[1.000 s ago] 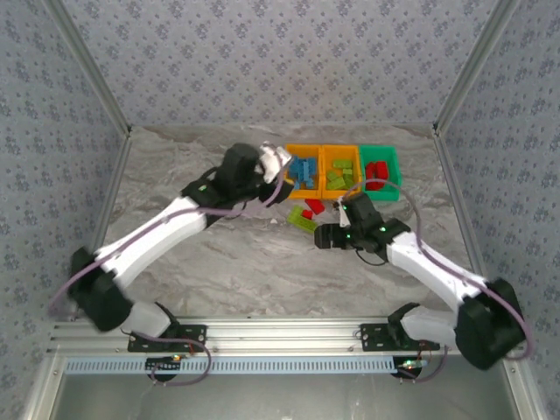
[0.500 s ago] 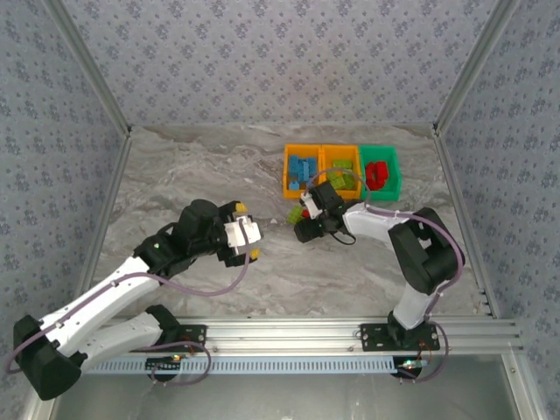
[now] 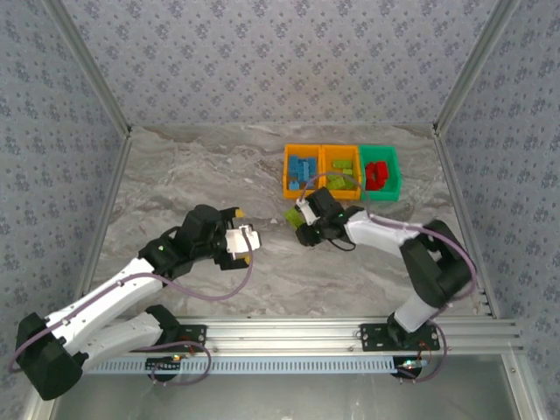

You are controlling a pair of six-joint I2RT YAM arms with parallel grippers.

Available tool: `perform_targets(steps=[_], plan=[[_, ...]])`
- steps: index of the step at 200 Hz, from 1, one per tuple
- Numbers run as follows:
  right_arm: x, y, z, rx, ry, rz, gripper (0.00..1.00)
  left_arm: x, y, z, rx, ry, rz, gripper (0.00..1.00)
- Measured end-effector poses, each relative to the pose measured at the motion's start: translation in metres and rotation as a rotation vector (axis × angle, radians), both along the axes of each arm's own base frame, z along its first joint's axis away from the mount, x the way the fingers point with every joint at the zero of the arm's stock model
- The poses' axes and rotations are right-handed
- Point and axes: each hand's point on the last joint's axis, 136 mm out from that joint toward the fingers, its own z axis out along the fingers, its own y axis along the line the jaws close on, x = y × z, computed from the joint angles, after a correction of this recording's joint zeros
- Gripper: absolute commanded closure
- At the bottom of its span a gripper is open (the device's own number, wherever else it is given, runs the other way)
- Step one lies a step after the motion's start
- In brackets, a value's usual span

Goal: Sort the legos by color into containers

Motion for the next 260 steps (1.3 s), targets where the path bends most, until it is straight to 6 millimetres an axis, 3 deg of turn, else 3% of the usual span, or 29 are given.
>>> perform_targets(steps=[13,28,46,67,96,131,149,176,197,214,240,260], plan=[[0.009,-0.011,0.034,0.059,-0.074,-0.067,0.73,0.003,0.002,-0.001,0.001,-0.007,0.012,0.01],[0.039,-0.038,0.075,0.130,-0.188,-0.207,0.72,0.006,0.005,-0.003,0.006,-0.012,0.025,0.01],[0.082,-0.076,0.097,0.149,-0.256,-0.379,0.73,0.007,0.007,-0.007,0.007,-0.014,0.035,0.01],[0.134,-0.103,0.091,0.115,-0.263,-0.507,0.71,0.009,0.005,-0.005,-0.006,-0.019,0.040,0.01],[0.199,-0.100,0.069,0.075,-0.228,-0.558,0.68,0.008,0.004,-0.004,-0.019,-0.011,0.039,0.01],[0.235,-0.093,0.063,0.057,-0.191,-0.603,0.53,0.005,0.002,-0.002,-0.036,0.011,0.035,0.01],[0.236,-0.093,0.069,0.051,-0.181,-0.624,0.48,0.005,0.002,0.004,-0.047,0.000,0.035,0.01],[0.227,-0.094,0.075,0.031,-0.170,-0.633,0.47,0.005,0.003,0.012,-0.068,-0.019,0.038,0.01],[0.205,-0.094,0.082,0.031,-0.160,-0.638,0.45,0.004,0.003,0.013,-0.070,-0.023,0.038,0.01],[0.178,-0.087,0.092,0.061,-0.154,-0.645,0.34,0.007,0.005,0.014,-0.056,-0.046,0.060,0.01],[0.132,-0.045,0.108,0.169,-0.118,-0.688,0.28,0.011,0.005,0.019,-0.033,-0.118,0.087,0.01],[0.099,0.000,0.098,0.200,-0.033,-0.727,0.28,0.009,0.006,0.017,-0.023,-0.150,0.093,0.01]])
